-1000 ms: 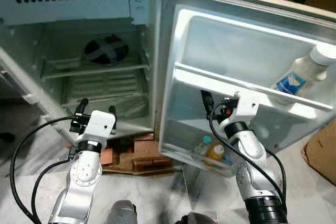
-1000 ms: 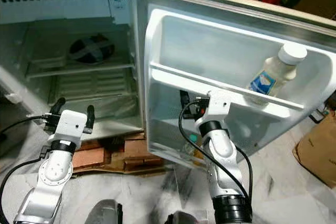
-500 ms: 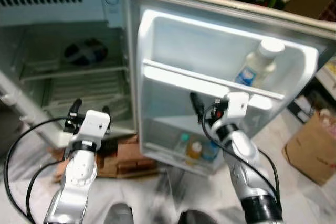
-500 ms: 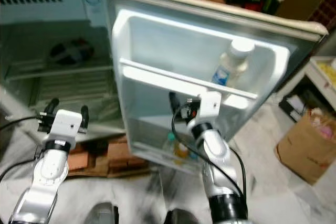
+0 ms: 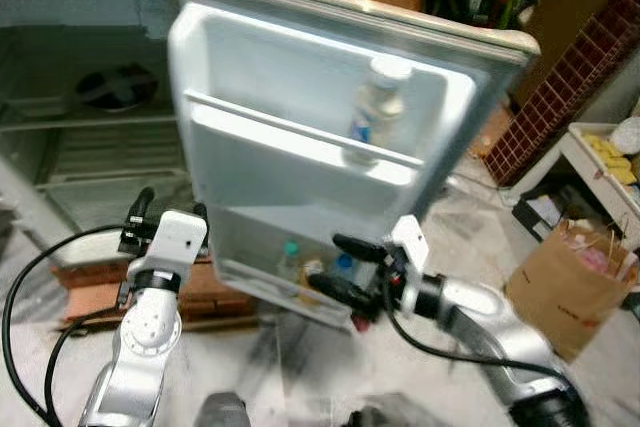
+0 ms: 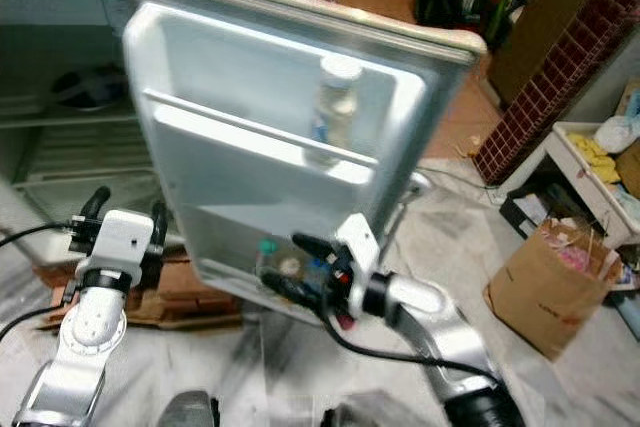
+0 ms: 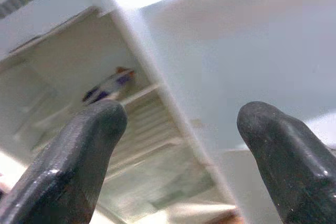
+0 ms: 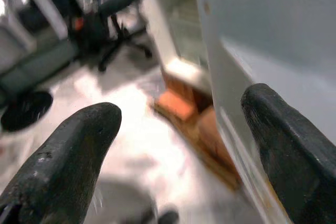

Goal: Restocking fridge

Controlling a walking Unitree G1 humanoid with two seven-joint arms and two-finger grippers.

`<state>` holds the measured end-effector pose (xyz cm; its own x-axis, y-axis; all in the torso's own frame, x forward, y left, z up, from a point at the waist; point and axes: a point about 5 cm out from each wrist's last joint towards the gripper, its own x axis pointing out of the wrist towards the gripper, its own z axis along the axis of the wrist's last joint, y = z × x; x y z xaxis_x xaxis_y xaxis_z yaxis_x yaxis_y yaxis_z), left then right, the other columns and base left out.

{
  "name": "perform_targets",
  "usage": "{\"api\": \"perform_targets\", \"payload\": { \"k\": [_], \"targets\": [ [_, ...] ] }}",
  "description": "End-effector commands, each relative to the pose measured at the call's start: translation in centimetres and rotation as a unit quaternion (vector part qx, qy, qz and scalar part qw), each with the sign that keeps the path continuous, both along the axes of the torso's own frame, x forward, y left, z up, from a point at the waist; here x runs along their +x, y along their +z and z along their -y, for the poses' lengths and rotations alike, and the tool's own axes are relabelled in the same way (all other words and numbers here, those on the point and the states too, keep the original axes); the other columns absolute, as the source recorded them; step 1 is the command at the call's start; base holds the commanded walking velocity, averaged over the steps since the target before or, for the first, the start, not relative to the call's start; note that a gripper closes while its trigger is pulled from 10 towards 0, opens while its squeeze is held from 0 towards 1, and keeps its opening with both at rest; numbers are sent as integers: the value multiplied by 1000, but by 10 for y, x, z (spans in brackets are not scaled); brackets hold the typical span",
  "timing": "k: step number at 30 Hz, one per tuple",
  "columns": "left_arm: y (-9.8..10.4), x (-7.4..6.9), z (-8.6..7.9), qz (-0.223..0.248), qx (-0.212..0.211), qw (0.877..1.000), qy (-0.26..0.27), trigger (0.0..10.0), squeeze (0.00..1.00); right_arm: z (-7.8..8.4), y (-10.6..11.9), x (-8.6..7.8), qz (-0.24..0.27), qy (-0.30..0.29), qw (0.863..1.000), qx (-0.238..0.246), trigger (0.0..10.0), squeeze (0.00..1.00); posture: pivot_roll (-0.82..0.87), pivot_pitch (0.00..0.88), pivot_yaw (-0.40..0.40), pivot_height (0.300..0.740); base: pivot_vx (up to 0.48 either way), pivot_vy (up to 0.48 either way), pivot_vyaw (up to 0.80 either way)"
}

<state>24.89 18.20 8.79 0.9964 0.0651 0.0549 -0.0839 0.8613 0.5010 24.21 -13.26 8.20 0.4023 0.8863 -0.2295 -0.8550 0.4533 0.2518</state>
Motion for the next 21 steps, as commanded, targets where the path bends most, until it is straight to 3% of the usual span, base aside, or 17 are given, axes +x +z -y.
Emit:
{"api": "perform_targets", "payload": {
  "k": [1, 4, 7, 14, 18, 20, 21],
  "targets": [
    [0, -1, 10, -3, -5, 1000, -18, 10000, 0, 8, -5, -3, -10, 17, 1000, -20, 10000, 0, 122, 69, -62, 740, -259, -405, 0],
    [0, -2, 9, -5, -2, 1000, -17, 10000, 0, 19, -12, 3, 5, 11, 997, -73, 10000, 0, 124, 70, -60, 740, -257, -404, 0],
    [-4, -2, 5, -11, -2, 1000, -10, 10000, 0, 31, -10, 20, 48, -38, 991, -115, 10000, 0, 127, 73, -58, 740, 0, -409, 0],
    [-10, -4, 0, -36, -25, 999, 19, 10000, 0, 44, -1, 49, 111, -134, 972, -156, 10000, 0, 131, 76, -54, 740, 0, -418, 245],
    [-12, -5, -4, -46, -42, 997, 39, 10000, 0, 53, 13, 74, 170, -248, 939, -165, 10000, 0, 136, 76, -54, 740, 0, -114, 800],
    [-13, -6, -10, -47, -61, 996, 53, 10000, 0, 51, 30, 83, 204, -311, 920, -123, 10000, 0, 136, 75, -54, 740, 0, 0, 741],
    [-13, -6, -11, -45, -62, 996, 54, 10000, 0, 50, 32, 84, 209, -319, 917, -115, 10000, 0, 136, 75, -54, 740, 0, 0, 688]
  ]
}}
